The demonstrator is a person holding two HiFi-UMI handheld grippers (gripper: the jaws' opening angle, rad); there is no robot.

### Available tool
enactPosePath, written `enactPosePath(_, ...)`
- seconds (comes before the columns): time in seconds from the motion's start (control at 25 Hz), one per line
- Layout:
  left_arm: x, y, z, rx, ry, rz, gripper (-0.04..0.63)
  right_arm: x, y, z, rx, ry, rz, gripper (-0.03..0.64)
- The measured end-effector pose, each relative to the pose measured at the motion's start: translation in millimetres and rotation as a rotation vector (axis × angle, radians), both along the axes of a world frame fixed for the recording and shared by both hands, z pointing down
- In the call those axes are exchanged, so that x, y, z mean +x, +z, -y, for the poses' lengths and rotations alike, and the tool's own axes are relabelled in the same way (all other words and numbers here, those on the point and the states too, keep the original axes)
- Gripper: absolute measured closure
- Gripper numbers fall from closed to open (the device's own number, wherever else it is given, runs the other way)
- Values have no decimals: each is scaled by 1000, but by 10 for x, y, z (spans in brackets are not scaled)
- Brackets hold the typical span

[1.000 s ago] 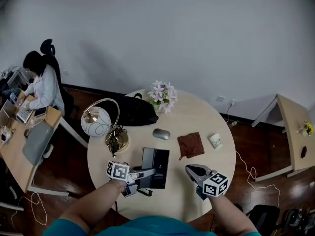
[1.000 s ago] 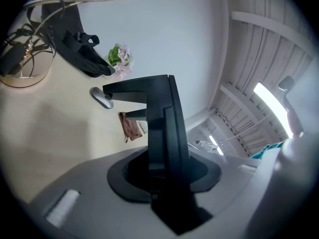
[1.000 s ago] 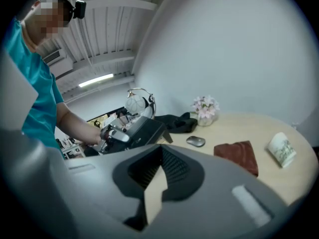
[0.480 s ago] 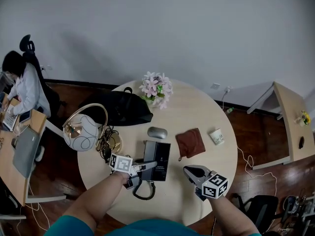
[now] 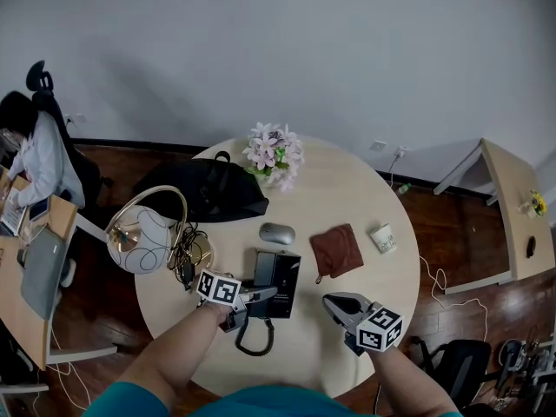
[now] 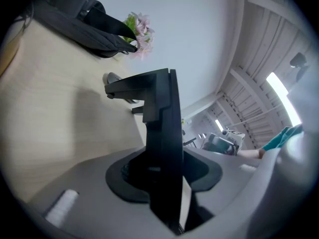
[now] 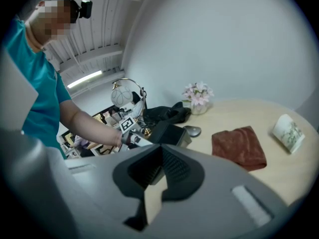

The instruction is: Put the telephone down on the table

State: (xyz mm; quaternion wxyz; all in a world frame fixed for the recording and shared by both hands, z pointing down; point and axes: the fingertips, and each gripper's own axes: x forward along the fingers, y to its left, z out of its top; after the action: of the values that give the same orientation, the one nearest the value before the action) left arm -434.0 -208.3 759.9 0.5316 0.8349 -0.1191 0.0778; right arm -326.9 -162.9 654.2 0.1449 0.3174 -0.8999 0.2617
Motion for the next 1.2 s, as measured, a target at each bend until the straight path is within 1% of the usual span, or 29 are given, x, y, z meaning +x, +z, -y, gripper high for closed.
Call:
enactPosePath(0.12, -76, 64, 20, 1, -55, 82, 383, -42, -48, -8, 3, -6, 3, 615)
enactPosePath(0.24, -182, 135, 53, -28, -119, 160, 331, -71, -95, -5, 6, -7, -2, 615)
enactPosePath(0.28, -229, 148, 59, -34, -143, 185, 331, -80, -111, -9, 7, -7, -4, 615)
enactPosePath(0.36, -342, 141, 62, -26, -199, 226, 298, -92, -138, -24, 7, -2, -5, 615)
enactPosePath(0.52, -590, 50, 72, 8, -305, 248, 299, -76, -133, -77, 0, 8, -14, 615)
enactPosePath(0.6, -718, 5, -12, 31, -329, 256, 309, -55, -140, -115, -3, 25, -10, 615)
enactPosePath(0.64, -766, -44, -98, 43, -325, 244, 323, -48, -160, -138, -3, 35, -4, 615)
enactPosePath(0.68, -797, -123, -208, 57, -312, 216, 341, -43, -189, -167, -1, 43, 2, 615)
enactPosePath(0.72, -816, -229, -329, 76, -295, 173, 374, -41, -223, -202, 3, 48, 7, 615)
enactPosePath(0.8, -832, -484, -573, 130, -267, 74, 484, -39, -291, -278, 13, 52, 13, 615)
enactPosePath(0.84, -835, -605, -695, 162, -255, 32, 524, -40, -321, -317, 18, 54, 18, 615)
enactPosePath(0.92, -836, -797, -945, 229, -225, -15, 594, -52, -380, -408, 24, 57, 33, 615)
enactPosePath(1.04, -818, -1002, -1282, 311, -181, -20, 594, -97, -461, -596, 34, 39, 61, 615)
enactPosePath(1.2, -638, -1286, -1596, 386, -190, -21, 594, -5, -578, -854, 62, -9, 75, 615)
